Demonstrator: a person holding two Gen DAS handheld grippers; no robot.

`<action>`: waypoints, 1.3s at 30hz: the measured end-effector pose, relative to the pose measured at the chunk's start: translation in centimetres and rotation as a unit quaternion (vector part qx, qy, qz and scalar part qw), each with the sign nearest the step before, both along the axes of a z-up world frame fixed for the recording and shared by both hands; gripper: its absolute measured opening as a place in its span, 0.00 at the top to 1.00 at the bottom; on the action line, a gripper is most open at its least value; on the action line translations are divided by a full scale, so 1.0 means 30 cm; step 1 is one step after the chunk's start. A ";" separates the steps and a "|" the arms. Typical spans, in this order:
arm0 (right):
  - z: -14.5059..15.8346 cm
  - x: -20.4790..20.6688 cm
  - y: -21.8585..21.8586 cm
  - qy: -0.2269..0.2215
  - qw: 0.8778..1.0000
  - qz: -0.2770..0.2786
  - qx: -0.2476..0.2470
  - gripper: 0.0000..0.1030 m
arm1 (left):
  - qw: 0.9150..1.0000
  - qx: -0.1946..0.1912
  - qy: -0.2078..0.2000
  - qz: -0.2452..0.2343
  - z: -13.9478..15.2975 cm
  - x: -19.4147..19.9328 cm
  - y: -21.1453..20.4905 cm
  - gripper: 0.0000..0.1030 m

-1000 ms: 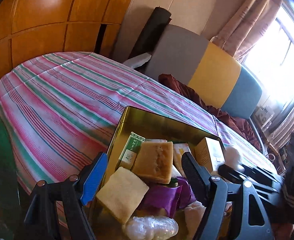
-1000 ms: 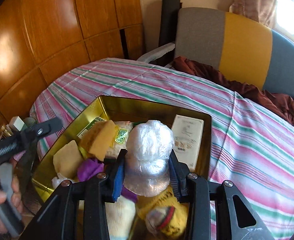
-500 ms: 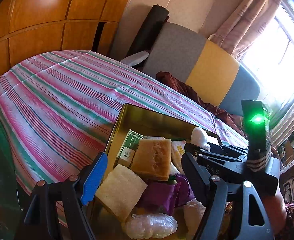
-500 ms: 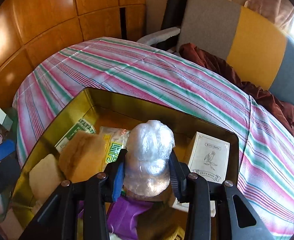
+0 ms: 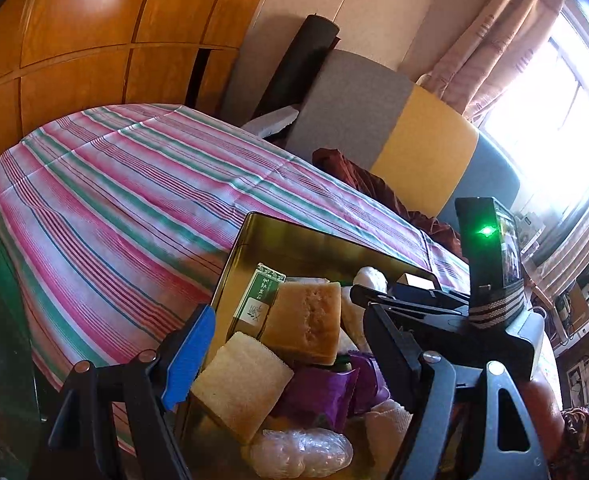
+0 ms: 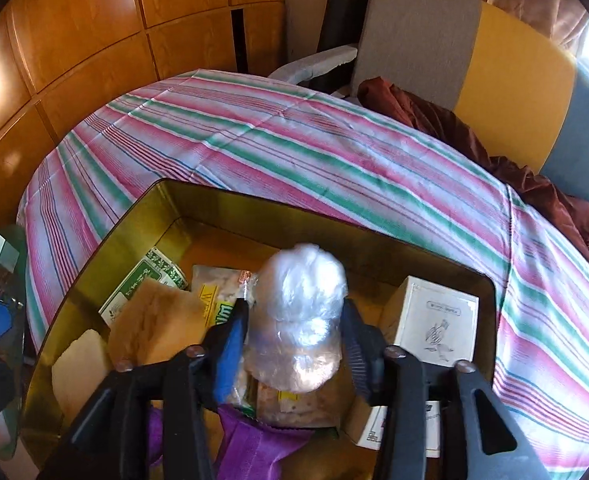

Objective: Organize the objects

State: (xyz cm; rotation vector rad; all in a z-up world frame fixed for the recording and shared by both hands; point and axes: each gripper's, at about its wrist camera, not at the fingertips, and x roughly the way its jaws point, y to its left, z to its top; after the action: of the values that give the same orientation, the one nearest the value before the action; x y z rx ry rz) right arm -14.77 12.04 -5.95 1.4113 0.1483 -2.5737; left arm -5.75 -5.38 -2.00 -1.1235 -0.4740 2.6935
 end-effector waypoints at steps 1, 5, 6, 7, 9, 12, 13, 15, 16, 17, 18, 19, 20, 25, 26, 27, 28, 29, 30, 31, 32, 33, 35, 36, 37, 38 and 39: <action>0.000 0.002 0.003 0.001 1.000 -0.003 -0.002 0.40 | 1.000 0.002 0.001 0.000 0.001 0.001 -0.001 0.25; 0.017 0.012 0.032 0.013 1.000 -0.016 -0.015 0.39 | 1.000 0.009 0.006 0.000 0.005 0.002 -0.005 0.25; 0.023 0.016 0.040 0.018 1.000 -0.020 -0.014 0.39 | 1.000 0.008 0.010 0.000 0.008 0.004 -0.003 0.25; 0.031 0.022 0.050 0.025 0.999 -0.025 -0.014 0.40 | 1.000 0.007 0.012 -0.002 0.011 0.006 -0.001 0.25; 0.049 0.036 0.072 0.040 0.999 -0.035 -0.013 0.40 | 1.000 -0.001 0.014 -0.001 0.015 0.007 0.005 0.25; 0.060 0.052 0.092 0.045 0.998 -0.039 -0.007 0.45 | 0.999 -0.029 0.015 0.005 0.023 0.009 0.026 0.25; 0.060 0.057 0.095 0.043 0.998 -0.037 -0.006 0.48 | 0.999 -0.042 0.014 0.008 0.025 0.009 0.035 0.25; 0.057 0.067 0.099 0.040 0.999 -0.034 -0.004 0.50 | 0.999 -0.050 0.011 0.009 0.026 0.010 0.046 0.25; 0.056 0.073 0.100 0.039 0.999 -0.032 -0.005 0.50 | 0.999 -0.052 0.011 0.007 0.026 0.012 0.050 0.25; 0.053 0.081 0.099 0.036 0.999 -0.030 -0.007 0.50 | 0.998 -0.057 0.009 0.008 0.026 0.014 0.055 0.25; 0.048 0.089 0.099 0.032 0.999 -0.028 -0.008 0.50 | 0.998 -0.065 0.008 0.009 0.027 0.015 0.059 0.25; 0.044 0.098 0.097 0.029 0.999 -0.028 -0.009 0.50 | 0.997 -0.074 0.008 0.009 0.028 0.019 0.066 0.25; 0.041 0.110 0.096 0.024 0.999 -0.030 -0.010 0.50 | 0.997 -0.080 0.008 0.008 0.030 0.021 0.071 0.25; 0.034 0.184 0.090 0.010 0.999 -0.029 -0.021 0.50 | 0.995 -0.099 0.008 0.014 0.042 0.047 0.077 0.25; 0.037 0.201 0.088 0.010 0.999 -0.030 -0.018 0.49 | 0.994 -0.104 0.007 0.016 0.044 0.050 0.078 0.25; 0.040 0.222 0.085 0.007 0.999 -0.031 -0.019 0.49 | 0.994 -0.111 0.005 0.016 0.048 0.055 0.080 0.25; 0.045 0.239 0.088 0.004 0.999 -0.031 -0.026 0.48 | 0.993 -0.116 0.004 0.017 0.054 0.060 0.081 0.25; 0.051 0.257 0.091 0.004 0.999 -0.033 -0.032 0.44 | 0.992 -0.122 0.004 0.018 0.057 0.064 0.083 0.25; 0.058 0.279 0.096 0.006 0.999 -0.039 -0.035 0.41 | 0.991 -0.130 0.005 0.019 0.061 0.069 0.088 0.25; 0.063 0.297 0.100 0.009 0.998 -0.046 -0.033 0.36 | 0.990 -0.138 0.006 0.021 0.065 0.077 0.092 0.25; 0.069 0.317 0.102 0.013 0.998 -0.052 -0.029 0.35 | 0.989 -0.144 0.007 0.021 0.067 0.082 0.095 0.25; 0.078 0.340 0.104 0.019 0.998 -0.054 -0.027 0.35 | 0.989 -0.149 0.008 0.019 0.069 0.090 0.100 0.25; 0.091 0.372 0.106 0.028 0.998 -0.060 -0.019 0.31 | 0.988 -0.156 0.005 0.012 0.072 0.107 0.108 0.25; 0.098 0.383 0.107 0.031 0.997 -0.062 -0.014 0.29 | 0.988 -0.154 0.002 0.006 0.073 0.118 0.111 0.25; 0.106 0.396 0.108 0.034 0.997 -0.065 -0.011 0.27 | 0.988 -0.154 0.000 0.005 0.074 0.125 0.113 0.25; 0.117 0.409 0.111 0.038 0.997 -0.068 -0.012 0.24 | 0.988 -0.157 -0.001 0.006 0.075 0.129 0.114 0.25; 0.125 0.420 0.112 0.041 0.997 -0.070 -0.015 0.22 | 0.987 -0.162 -0.003 0.008 0.075 0.136 0.115 0.25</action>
State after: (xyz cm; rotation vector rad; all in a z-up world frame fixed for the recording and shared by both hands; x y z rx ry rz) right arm -2.16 15.40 -2.20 1.3522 0.0250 -2.7356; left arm -1.66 -1.92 0.26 -1.2079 -0.0435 2.8510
